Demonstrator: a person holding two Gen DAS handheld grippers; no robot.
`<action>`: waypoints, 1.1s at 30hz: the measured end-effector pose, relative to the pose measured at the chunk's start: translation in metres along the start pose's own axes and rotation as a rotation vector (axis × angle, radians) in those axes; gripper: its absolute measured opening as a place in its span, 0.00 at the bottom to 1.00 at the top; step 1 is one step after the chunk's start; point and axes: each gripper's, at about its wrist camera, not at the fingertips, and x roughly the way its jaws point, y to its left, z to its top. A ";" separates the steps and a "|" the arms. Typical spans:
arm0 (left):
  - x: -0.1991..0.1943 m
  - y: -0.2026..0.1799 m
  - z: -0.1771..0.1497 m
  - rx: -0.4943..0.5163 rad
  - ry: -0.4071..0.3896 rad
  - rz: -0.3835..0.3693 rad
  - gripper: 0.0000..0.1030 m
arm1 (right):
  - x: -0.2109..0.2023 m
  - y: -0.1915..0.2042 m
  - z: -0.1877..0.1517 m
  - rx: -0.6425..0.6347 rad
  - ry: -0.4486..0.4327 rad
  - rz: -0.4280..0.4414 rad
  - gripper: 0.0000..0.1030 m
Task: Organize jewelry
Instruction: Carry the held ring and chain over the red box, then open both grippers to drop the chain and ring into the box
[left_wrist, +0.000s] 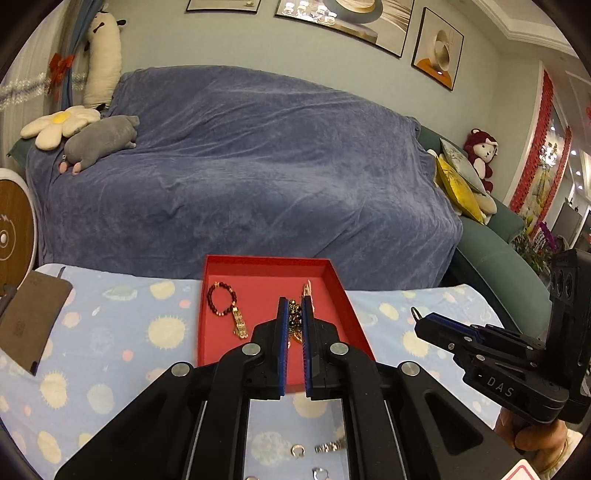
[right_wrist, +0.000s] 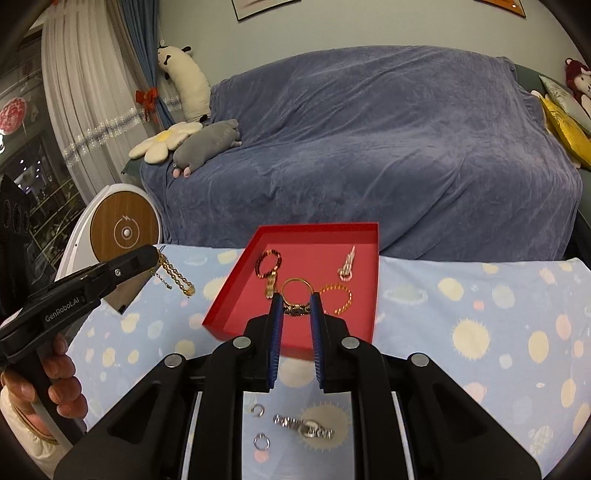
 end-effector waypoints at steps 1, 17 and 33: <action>0.009 0.003 0.003 -0.006 0.003 -0.002 0.04 | 0.011 -0.002 0.003 0.004 0.005 -0.002 0.14; 0.148 0.058 -0.044 -0.088 0.191 0.060 0.04 | 0.162 -0.021 -0.035 0.003 0.210 -0.048 0.14; 0.176 0.069 -0.067 -0.083 0.257 0.098 0.05 | 0.191 -0.021 -0.047 -0.038 0.275 -0.043 0.14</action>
